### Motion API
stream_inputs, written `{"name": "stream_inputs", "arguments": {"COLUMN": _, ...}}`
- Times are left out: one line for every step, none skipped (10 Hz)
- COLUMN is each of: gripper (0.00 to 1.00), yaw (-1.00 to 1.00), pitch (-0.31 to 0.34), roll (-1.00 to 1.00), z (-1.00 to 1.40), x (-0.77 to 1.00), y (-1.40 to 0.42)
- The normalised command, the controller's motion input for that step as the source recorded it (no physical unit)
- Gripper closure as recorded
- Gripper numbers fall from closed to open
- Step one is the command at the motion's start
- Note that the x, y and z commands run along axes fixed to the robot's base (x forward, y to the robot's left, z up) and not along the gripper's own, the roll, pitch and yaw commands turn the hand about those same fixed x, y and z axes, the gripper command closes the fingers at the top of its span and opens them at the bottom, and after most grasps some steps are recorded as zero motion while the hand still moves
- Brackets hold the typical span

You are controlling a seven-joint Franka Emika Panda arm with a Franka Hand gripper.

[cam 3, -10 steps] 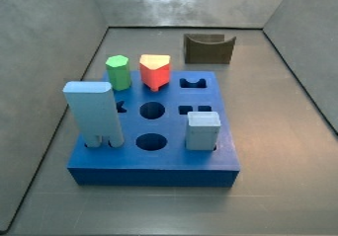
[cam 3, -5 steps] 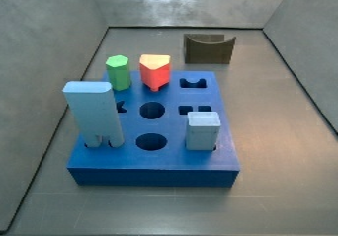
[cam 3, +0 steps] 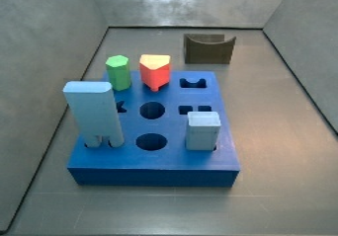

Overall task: Pick up the star object. Move up. Place the star object on the fixture. Regrasp the star object. Move to above the board. Insert the star object.
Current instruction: Insert the star object.

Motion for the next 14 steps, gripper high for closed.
{"name": "stream_inputs", "arguments": {"gripper": 1.0, "yaw": 0.0, "pitch": -0.043, "roll": -0.22, "z": -0.68, "x": -0.3, "y": 0.0}}
{"name": "stream_inputs", "arguments": {"gripper": 1.0, "yaw": -0.1, "pitch": -0.043, "roll": -0.24, "z": -0.67, "x": -0.46, "y": -0.03}}
{"name": "stream_inputs", "arguments": {"gripper": 1.0, "yaw": -0.18, "pitch": -0.067, "roll": -0.26, "z": -0.62, "x": -0.52, "y": -0.08}}
{"name": "stream_inputs", "arguments": {"gripper": 1.0, "yaw": -0.14, "pitch": -0.064, "roll": -0.3, "z": -0.49, "x": -0.46, "y": -0.17}}
{"name": "stream_inputs", "arguments": {"gripper": 1.0, "yaw": -0.17, "pitch": -0.091, "roll": -0.32, "z": -0.44, "x": -0.45, "y": -0.21}}
{"name": "stream_inputs", "arguments": {"gripper": 1.0, "yaw": -0.24, "pitch": -0.114, "roll": -0.29, "z": -0.45, "x": -0.35, "y": -0.45}}
{"name": "stream_inputs", "arguments": {"gripper": 1.0, "yaw": -0.38, "pitch": -0.2, "roll": -0.21, "z": -0.48, "x": -0.21, "y": -0.61}}
{"name": "stream_inputs", "arguments": {"gripper": 1.0, "yaw": -0.47, "pitch": -0.291, "roll": -0.13, "z": -0.48, "x": -0.11, "y": -0.57}}
{"name": "stream_inputs", "arguments": {"gripper": 1.0, "yaw": -0.56, "pitch": -0.209, "roll": -0.06, "z": -0.61, "x": 0.0, "y": -0.47}}
{"name": "stream_inputs", "arguments": {"gripper": 1.0, "yaw": -0.6, "pitch": -0.139, "roll": -0.05, "z": -0.64, "x": 0.0, "y": -0.35}}
{"name": "stream_inputs", "arguments": {"gripper": 1.0, "yaw": -0.65, "pitch": -0.053, "roll": -0.07, "z": -0.67, "x": 0.15, "y": -0.16}}
{"name": "stream_inputs", "arguments": {"gripper": 1.0, "yaw": -0.67, "pitch": 0.016, "roll": -0.16, "z": -0.71, "x": 0.22, "y": 0.03}}
{"name": "stream_inputs", "arguments": {"gripper": 1.0, "yaw": -0.45, "pitch": 0.039, "roll": -0.08, "z": -0.49, "x": 0.0, "y": 0.35}}
{"name": "stream_inputs", "arguments": {"gripper": 1.0, "yaw": -0.31, "pitch": 0.097, "roll": -0.02, "z": -0.34, "x": 0.0, "y": 0.43}}
